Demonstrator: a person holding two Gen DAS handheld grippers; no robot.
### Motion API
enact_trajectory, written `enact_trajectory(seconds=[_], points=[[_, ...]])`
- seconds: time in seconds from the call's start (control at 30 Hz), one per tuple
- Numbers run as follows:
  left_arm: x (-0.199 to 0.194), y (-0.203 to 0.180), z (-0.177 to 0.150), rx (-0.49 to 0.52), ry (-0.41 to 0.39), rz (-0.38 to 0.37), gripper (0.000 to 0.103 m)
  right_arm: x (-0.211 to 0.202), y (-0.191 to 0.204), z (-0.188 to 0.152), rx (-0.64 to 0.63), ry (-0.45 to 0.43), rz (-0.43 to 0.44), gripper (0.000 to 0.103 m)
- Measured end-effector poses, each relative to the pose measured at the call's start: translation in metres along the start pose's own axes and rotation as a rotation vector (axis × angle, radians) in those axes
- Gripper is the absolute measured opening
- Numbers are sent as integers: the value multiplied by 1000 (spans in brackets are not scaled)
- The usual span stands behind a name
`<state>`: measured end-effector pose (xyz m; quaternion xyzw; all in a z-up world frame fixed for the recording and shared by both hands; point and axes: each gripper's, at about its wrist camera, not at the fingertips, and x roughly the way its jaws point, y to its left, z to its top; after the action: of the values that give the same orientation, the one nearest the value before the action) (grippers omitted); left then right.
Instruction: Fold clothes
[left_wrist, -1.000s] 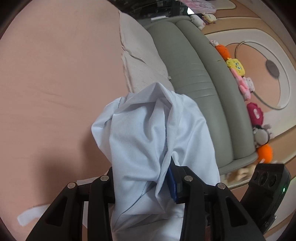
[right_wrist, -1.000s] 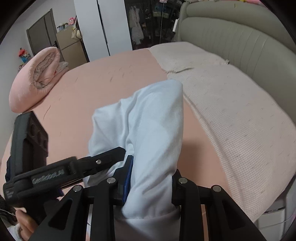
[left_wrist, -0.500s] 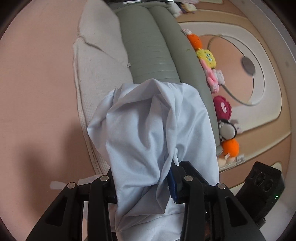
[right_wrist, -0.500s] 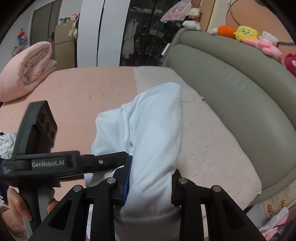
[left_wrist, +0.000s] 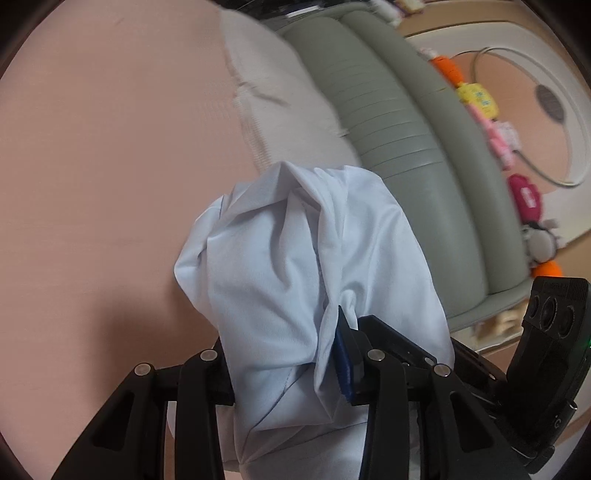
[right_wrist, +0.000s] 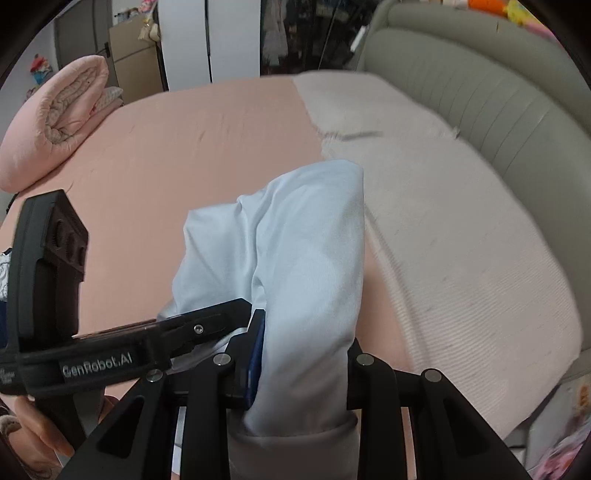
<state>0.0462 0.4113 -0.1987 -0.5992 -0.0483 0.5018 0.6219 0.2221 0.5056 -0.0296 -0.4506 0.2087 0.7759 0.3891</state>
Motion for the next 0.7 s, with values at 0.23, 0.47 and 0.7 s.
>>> enact_trajectory(seconds=[0.23, 0.47, 0.7], points=[[7, 33, -20, -64, 6, 86, 34, 44, -4, -22, 59, 94, 70, 28], [6, 28, -23, -2, -10, 149, 34, 51, -13, -27, 136, 116, 109, 28], [13, 34, -31, 34, 3, 200, 36, 70, -16, -38, 151, 160, 84, 31]])
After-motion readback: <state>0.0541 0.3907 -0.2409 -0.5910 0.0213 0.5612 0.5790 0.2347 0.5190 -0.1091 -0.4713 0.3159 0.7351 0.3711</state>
